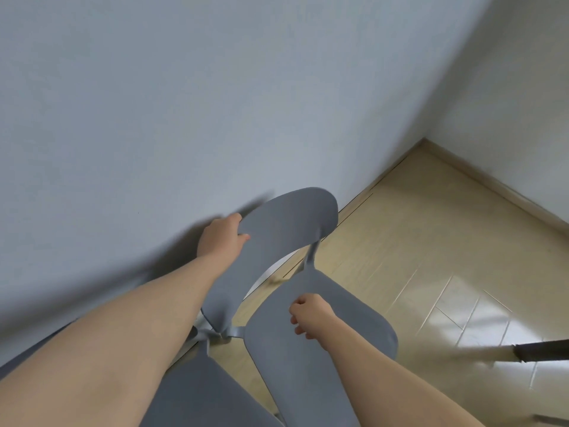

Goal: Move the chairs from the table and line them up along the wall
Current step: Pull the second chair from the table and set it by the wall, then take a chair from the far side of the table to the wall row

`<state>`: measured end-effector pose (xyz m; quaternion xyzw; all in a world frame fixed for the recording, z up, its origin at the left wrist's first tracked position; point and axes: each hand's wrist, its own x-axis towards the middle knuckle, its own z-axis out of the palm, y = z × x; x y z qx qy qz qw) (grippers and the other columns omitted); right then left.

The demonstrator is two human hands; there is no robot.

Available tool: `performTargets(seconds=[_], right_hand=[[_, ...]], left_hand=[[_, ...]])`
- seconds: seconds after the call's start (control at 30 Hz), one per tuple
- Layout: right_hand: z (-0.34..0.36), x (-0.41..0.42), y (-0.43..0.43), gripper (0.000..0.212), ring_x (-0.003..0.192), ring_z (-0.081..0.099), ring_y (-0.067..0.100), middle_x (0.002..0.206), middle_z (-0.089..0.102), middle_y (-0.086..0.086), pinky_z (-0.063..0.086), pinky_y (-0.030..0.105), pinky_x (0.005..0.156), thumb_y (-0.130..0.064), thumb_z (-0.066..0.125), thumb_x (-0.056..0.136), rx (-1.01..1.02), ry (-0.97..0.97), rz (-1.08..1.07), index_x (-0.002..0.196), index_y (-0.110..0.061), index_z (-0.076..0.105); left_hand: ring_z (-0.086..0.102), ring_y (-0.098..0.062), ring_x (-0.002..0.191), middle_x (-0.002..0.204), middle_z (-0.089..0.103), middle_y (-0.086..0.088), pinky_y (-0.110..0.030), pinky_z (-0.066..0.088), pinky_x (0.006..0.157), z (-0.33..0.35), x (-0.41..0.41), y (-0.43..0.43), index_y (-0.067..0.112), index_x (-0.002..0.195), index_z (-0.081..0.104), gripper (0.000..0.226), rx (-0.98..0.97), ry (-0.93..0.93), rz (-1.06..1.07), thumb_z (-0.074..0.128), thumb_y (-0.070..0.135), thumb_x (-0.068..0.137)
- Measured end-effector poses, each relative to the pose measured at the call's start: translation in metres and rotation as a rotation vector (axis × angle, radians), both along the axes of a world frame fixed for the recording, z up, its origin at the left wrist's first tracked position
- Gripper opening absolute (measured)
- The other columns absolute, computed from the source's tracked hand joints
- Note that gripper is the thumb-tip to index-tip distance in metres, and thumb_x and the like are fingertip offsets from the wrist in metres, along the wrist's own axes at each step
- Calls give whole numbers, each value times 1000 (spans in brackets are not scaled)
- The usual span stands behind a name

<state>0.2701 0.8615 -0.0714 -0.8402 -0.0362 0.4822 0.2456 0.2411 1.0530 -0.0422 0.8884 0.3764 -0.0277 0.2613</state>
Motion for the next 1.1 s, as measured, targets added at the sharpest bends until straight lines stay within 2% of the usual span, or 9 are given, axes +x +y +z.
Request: performTargets(seconds=[0.1,0.3,0.37,0.47,0.57,0.67,0.77,0.9,1.1], right_hand=[[1,6,-3,37,79,57,23,91,55,10,42,27,68,-11,36,94,-11,-11,-9,120,3,58],[-2,23,-17,35,80,58,23,93,56,9,43,29,70,-12,37,96,-38,-25,-55,121,1,57],[-3,25,-19,35,80,58,22,94,56,9,45,29,71,-14,36,96,-24,-16,-87,121,0,58],[4,27,-25,33,80,58,22,95,57,9,45,30,72,-15,36,97,-13,-12,-104,118,-2,57],[11,34,-40,27,76,57,23,93,57,9,43,30,68,-14,36,96,14,3,-138,107,-7,59],[16,50,-68,19,67,55,22,90,56,10,38,25,56,-12,35,95,48,4,-198,94,-11,53],[20,69,-101,15,56,50,16,84,54,7,33,23,51,-12,35,94,79,8,-245,93,-12,50],[24,105,-172,14,54,48,18,72,53,6,32,24,50,-10,37,92,101,-17,-304,94,-10,50],[34,174,-300,11,51,47,14,89,54,11,31,22,48,-9,37,94,87,-55,-335,95,-8,48]], left_hand=[[62,-37,98,105,66,-18,-36,47,74,0,6,1,2,106,56,24,19,-12,17,59,20,91],[60,-39,104,116,61,-19,-37,41,69,2,5,-15,2,117,49,26,135,48,38,50,18,97],[57,-38,110,124,56,-19,-41,44,77,6,4,-24,3,125,47,29,151,9,41,47,9,96],[48,-35,125,139,48,-19,-40,40,98,10,7,-40,2,138,41,49,157,-139,-54,47,-2,90],[44,-29,130,148,40,-7,-36,40,98,19,22,-68,11,143,36,52,60,-93,-184,46,6,93],[49,-26,123,141,46,-3,-32,44,89,26,44,-115,20,138,40,44,-75,37,-294,44,14,95],[55,-25,112,130,53,-5,-33,47,83,29,69,-161,20,132,46,38,-126,102,-377,45,17,93],[59,-24,104,127,56,-6,-29,46,78,32,113,-243,17,132,48,39,-167,171,-486,47,19,94],[58,-24,113,128,58,-5,-33,47,91,30,187,-374,17,128,53,35,-164,257,-588,49,24,94]])
